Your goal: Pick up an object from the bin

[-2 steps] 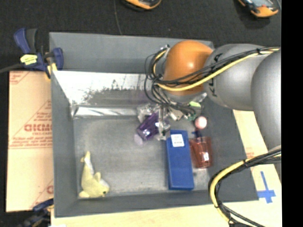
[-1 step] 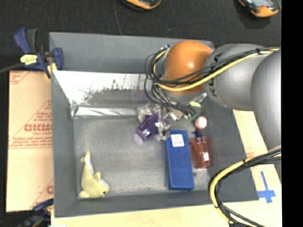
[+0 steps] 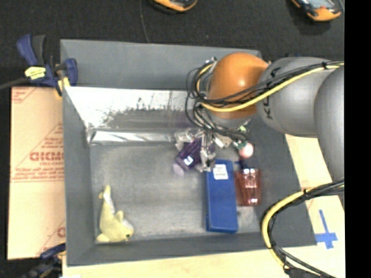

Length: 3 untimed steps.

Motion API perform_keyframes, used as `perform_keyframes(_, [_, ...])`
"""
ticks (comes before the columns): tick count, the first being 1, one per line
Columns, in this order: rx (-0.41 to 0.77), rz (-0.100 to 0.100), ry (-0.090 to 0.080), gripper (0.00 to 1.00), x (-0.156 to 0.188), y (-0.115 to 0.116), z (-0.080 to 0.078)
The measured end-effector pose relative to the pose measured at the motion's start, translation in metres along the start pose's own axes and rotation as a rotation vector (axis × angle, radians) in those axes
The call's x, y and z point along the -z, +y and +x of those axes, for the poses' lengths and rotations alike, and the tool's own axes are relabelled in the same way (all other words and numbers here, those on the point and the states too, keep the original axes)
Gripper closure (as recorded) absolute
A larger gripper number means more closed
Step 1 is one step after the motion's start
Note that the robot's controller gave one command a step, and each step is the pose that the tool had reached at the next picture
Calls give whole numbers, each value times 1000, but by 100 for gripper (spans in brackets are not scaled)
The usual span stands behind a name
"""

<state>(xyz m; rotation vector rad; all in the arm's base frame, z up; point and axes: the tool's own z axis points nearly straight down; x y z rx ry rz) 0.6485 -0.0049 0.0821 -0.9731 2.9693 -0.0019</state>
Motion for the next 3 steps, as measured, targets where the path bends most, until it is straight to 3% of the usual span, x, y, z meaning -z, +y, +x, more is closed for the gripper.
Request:
perform_keyframes(1, [1, -5, 9, 100, 50, 3, 4])
perform_keyframes(2, [-6, 4, -4, 100, 74, -4, 3])
perform_keyframes(3, [-26, -2, 4, 100, 126, -3, 0])
